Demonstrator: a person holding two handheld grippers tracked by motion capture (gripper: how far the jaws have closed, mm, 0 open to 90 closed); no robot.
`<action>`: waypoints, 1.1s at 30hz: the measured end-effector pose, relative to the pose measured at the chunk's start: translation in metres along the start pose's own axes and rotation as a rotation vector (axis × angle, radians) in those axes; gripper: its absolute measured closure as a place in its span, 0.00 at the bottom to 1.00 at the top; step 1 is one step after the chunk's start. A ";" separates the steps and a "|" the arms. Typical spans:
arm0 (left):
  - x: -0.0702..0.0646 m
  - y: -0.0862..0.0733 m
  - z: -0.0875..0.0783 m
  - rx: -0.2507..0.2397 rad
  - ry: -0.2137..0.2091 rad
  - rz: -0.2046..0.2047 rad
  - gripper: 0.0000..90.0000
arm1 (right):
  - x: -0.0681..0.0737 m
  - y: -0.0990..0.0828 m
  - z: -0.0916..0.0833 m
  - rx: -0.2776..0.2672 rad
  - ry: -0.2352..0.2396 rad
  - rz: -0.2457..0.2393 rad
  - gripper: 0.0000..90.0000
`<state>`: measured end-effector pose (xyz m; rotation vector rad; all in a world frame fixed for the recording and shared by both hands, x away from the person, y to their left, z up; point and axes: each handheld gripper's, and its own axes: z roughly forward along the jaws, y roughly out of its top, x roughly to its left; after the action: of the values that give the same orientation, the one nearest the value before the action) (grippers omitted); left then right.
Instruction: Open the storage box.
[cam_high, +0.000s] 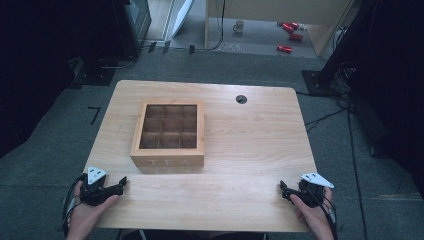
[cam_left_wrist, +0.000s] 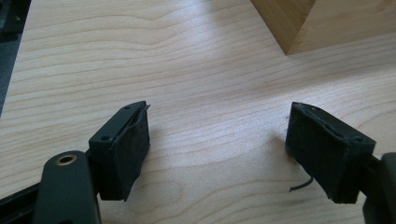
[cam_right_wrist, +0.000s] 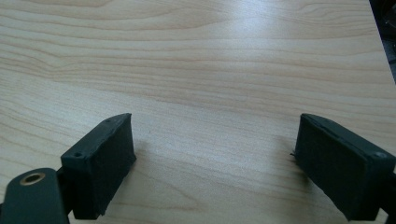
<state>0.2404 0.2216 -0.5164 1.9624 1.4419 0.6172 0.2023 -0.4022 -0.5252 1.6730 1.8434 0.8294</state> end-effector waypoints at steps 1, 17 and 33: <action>0.000 0.000 0.000 0.000 0.000 0.000 0.25 | 0.000 0.000 0.000 0.000 0.000 0.000 0.13; -0.006 0.031 -0.003 -0.036 -0.079 -0.012 0.23 | -0.006 0.007 -0.002 0.018 0.047 0.063 0.15; -0.022 0.059 0.002 -0.075 -0.124 0.057 0.33 | 0.020 0.032 -0.005 0.005 0.057 0.011 0.16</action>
<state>0.2745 0.1873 -0.4759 1.9530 1.2742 0.5568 0.2181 -0.3809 -0.4983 1.6798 1.8777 0.8864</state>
